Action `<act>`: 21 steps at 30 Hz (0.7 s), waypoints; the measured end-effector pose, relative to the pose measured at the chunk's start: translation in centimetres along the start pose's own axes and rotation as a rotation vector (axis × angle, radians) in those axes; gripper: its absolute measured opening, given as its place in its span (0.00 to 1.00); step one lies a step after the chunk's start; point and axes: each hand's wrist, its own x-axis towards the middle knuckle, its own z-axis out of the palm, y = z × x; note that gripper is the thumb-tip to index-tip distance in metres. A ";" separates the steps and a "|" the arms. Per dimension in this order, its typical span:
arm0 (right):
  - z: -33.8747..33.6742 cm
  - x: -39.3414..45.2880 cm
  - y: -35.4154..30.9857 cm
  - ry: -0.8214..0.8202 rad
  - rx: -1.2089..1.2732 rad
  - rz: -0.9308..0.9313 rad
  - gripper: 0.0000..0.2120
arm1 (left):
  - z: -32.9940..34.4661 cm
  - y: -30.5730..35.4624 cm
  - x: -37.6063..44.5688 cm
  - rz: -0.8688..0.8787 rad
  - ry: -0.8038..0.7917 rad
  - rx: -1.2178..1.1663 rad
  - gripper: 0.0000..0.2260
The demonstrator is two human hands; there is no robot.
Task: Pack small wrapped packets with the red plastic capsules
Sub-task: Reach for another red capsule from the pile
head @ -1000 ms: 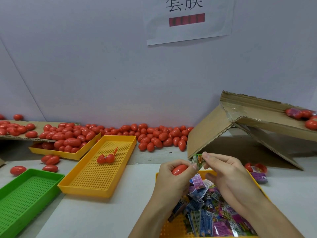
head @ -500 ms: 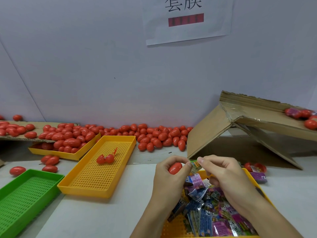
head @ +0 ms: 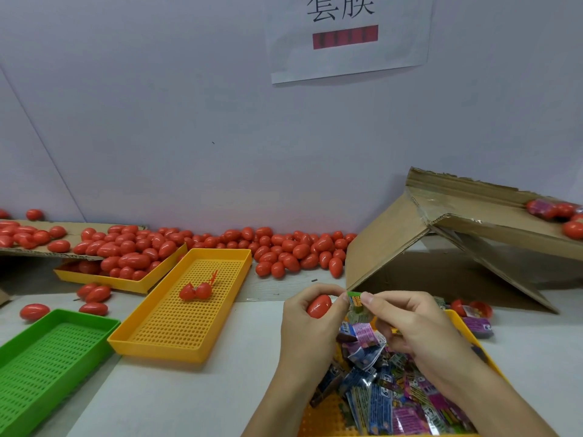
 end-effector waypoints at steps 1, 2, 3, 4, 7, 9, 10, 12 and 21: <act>0.0 0.0 0.0 -0.010 -0.012 0.003 0.12 | 0.0 0.1 0.0 0.002 -0.005 -0.010 0.06; 0.0 0.0 0.1 -0.013 -0.017 0.005 0.12 | 0.0 0.1 0.0 0.000 -0.009 -0.013 0.06; 0.1 0.1 0.1 -0.006 -0.013 0.005 0.12 | 0.0 0.1 0.0 -0.008 -0.010 -0.009 0.06; 0.0 0.1 0.2 0.009 -0.004 0.001 0.12 | 0.0 0.0 0.0 -0.019 -0.011 -0.003 0.06; -0.1 0.2 0.2 0.066 0.027 -0.037 0.11 | 0.1 0.0 0.0 -0.066 -0.026 0.008 0.03; -0.3 0.2 0.1 0.072 0.056 -0.061 0.12 | 0.2 0.1 -0.1 -0.092 -0.057 -0.007 0.04; -0.3 0.2 0.1 0.065 0.062 -0.066 0.12 | 0.2 0.1 -0.1 -0.097 -0.067 -0.014 0.04; -0.4 0.2 0.0 0.034 0.047 -0.074 0.12 | 0.3 -0.1 -0.1 -0.094 -0.057 -0.011 0.05; -0.7 0.3 0.3 0.018 -0.012 0.007 0.11 | 0.1 -0.5 0.0 -0.042 -0.016 0.050 0.06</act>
